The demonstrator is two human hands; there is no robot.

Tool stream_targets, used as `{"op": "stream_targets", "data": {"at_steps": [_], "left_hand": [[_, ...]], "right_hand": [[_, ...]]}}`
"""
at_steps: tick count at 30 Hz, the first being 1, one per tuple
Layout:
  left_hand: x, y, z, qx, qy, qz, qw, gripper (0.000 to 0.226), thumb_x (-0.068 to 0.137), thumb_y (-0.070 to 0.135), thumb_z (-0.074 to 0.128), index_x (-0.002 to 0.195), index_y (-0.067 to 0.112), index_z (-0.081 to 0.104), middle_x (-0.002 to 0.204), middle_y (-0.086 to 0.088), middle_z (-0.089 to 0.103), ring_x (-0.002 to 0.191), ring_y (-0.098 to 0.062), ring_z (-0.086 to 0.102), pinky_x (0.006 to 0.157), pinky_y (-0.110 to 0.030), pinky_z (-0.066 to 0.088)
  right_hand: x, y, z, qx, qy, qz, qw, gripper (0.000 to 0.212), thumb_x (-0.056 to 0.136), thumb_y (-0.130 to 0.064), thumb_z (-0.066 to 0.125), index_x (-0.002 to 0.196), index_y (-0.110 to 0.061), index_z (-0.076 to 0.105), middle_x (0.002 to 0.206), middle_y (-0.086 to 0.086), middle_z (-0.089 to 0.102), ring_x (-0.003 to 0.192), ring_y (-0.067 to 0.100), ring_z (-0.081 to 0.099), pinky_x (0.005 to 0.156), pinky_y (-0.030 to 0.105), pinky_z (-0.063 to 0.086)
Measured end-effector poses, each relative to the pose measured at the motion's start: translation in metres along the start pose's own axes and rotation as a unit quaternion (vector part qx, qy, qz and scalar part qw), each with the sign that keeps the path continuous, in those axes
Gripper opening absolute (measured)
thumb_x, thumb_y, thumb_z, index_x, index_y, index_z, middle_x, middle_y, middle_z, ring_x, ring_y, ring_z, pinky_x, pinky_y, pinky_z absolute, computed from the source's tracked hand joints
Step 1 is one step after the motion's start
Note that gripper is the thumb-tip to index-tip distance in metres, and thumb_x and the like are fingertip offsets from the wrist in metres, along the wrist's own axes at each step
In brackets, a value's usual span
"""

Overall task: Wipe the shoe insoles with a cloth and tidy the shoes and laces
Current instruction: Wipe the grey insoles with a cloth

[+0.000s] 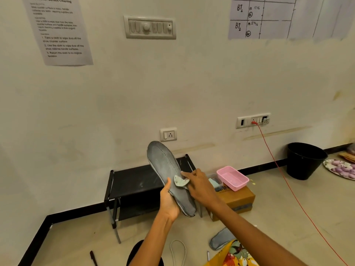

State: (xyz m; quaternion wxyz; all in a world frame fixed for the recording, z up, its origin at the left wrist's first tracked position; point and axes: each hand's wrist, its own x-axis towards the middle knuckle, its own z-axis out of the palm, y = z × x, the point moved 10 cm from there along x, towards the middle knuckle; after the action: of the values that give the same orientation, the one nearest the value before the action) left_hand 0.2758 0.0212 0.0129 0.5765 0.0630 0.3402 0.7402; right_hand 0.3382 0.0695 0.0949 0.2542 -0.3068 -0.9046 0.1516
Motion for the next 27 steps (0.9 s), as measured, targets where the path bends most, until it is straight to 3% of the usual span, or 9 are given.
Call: {"op": "stream_targets", "data": {"at_steps": [3,6,8,10,16,19,22,24,27], "left_hand": [[0.001,-0.003,0.001,0.055,-0.008,-0.005,0.998,0.048,0.092,0.040,0.046,0.120,0.002,0.058,0.107,-0.020,0.064,0.100,-0.033,0.059,0.097,-0.046,0.044],[-0.004,0.001,-0.002,0.066,-0.007,0.017,0.998,0.050,0.089,0.041,0.050,0.114,0.000,0.061,0.097,-0.019,0.068,0.095,-0.030,0.062,0.088,-0.041,0.049],[-0.004,0.013,-0.004,0.000,-0.018,0.036,0.999,0.061,0.086,0.051,0.047,0.120,0.001,0.057,0.113,-0.021,0.064,0.106,-0.033,0.058,0.095,-0.044,0.045],[-0.001,0.020,-0.007,-0.051,-0.014,0.040,0.998,0.068,0.087,0.060,0.042,0.120,0.002,0.056,0.114,-0.022,0.063,0.108,-0.034,0.057,0.094,-0.046,0.044],[0.006,0.012,0.000,-0.069,-0.015,0.031,0.997,0.070,0.084,0.067,0.041,0.101,0.002,0.061,0.083,-0.018,0.070,0.072,-0.029,0.070,0.068,-0.040,0.058],[0.006,0.009,-0.003,-0.075,-0.011,0.029,0.997,0.074,0.082,0.069,0.041,0.103,0.001,0.062,0.092,-0.021,0.069,0.082,-0.032,0.068,0.079,-0.044,0.055],[0.004,0.000,0.000,-0.033,-0.002,0.020,0.999,0.077,0.083,0.070,0.036,0.113,0.004,0.061,0.105,-0.023,0.067,0.102,-0.035,0.060,0.097,-0.049,0.043],[0.003,0.002,0.005,-0.040,-0.002,0.025,0.999,0.076,0.085,0.069,0.035,0.113,0.004,0.061,0.103,-0.023,0.068,0.103,-0.035,0.060,0.091,-0.048,0.048],[0.008,0.011,-0.002,-0.087,0.007,0.033,0.996,0.081,0.080,0.068,0.044,0.123,0.001,0.055,0.118,-0.024,0.062,0.115,-0.036,0.056,0.090,-0.048,0.052]], "right_hand": [[-0.007,0.005,0.005,0.101,-0.007,0.034,0.994,0.034,0.094,-0.019,0.050,0.127,-0.023,0.056,0.116,0.007,0.056,0.106,0.019,0.055,0.094,0.031,0.046],[-0.013,0.005,0.013,0.143,-0.014,0.037,0.989,0.030,0.092,-0.012,0.054,0.121,-0.018,0.062,0.107,0.010,0.061,0.098,0.019,0.059,0.085,0.020,0.045],[-0.012,0.008,0.014,0.145,-0.016,0.031,0.989,0.026,0.092,-0.011,0.054,0.116,-0.016,0.066,0.101,0.010,0.062,0.092,0.019,0.059,0.079,0.017,0.043],[-0.011,0.006,0.015,0.129,-0.028,0.001,0.991,0.024,0.093,-0.015,0.054,0.112,-0.019,0.068,0.099,0.006,0.061,0.087,0.016,0.058,0.075,0.017,0.044],[-0.023,-0.048,0.006,-0.017,0.039,-0.134,0.990,0.023,0.088,-0.039,0.052,0.086,-0.023,0.069,0.090,-0.006,0.058,0.086,0.008,0.049,0.076,0.021,0.038],[-0.026,-0.050,0.003,-0.075,0.078,-0.172,0.979,0.018,0.085,-0.037,0.054,0.083,-0.028,0.070,0.082,-0.009,0.060,0.082,0.007,0.049,0.072,0.018,0.034],[-0.002,-0.015,-0.010,-0.087,0.101,-0.047,0.990,0.020,0.090,-0.035,0.053,0.086,-0.027,0.071,0.082,-0.008,0.060,0.081,0.011,0.047,0.068,0.026,0.036],[0.001,-0.018,-0.010,-0.077,0.107,-0.016,0.991,0.024,0.091,-0.033,0.049,0.089,-0.024,0.071,0.086,-0.004,0.062,0.083,0.014,0.049,0.070,0.029,0.038],[-0.016,-0.055,0.007,0.003,0.043,-0.094,0.995,0.045,0.085,-0.039,0.033,0.094,-0.014,0.070,0.095,0.006,0.062,0.091,0.020,0.048,0.078,0.031,0.037]]}}
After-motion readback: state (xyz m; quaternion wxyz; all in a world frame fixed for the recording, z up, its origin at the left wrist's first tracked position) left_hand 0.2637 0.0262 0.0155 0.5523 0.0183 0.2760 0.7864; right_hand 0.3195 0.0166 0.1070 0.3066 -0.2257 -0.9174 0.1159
